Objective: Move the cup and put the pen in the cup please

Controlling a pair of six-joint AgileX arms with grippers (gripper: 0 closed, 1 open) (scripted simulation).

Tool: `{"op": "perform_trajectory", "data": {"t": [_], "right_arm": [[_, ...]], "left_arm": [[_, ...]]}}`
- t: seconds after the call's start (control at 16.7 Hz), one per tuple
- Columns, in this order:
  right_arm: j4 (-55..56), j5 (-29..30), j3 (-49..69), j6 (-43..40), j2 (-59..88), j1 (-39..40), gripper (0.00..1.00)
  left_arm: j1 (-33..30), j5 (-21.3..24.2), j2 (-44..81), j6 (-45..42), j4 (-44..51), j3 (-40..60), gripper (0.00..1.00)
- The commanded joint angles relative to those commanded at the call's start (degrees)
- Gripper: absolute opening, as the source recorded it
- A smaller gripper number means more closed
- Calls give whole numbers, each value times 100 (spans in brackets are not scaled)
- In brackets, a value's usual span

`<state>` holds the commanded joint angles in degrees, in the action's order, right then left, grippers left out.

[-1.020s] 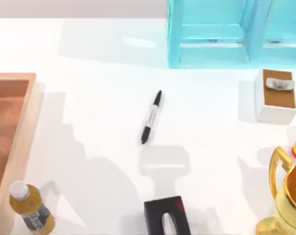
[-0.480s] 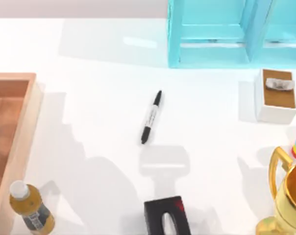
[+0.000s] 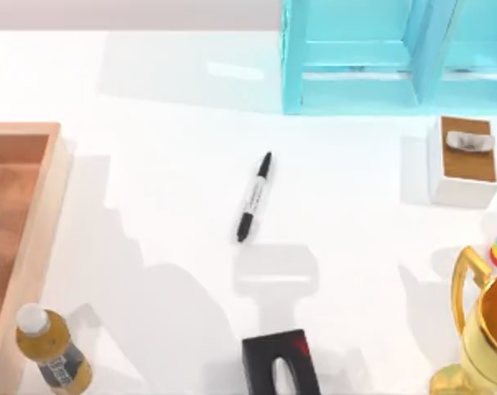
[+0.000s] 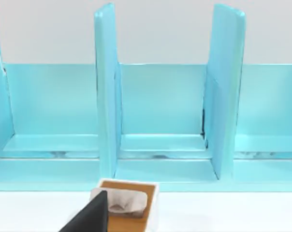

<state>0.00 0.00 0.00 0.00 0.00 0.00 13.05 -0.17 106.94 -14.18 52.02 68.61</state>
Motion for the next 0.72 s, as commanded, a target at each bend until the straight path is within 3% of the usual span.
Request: {"op": "perform_trajectory", "data": {"t": [0.42,0.72], "right_arm": [[0,0,0,0,0,0,100],[0,0,0,0,0,0,100]], "left_arm": [[-106,-20,-40,358,130,534,0],[-750,-45,-178,1323,993,1635,0]]}}
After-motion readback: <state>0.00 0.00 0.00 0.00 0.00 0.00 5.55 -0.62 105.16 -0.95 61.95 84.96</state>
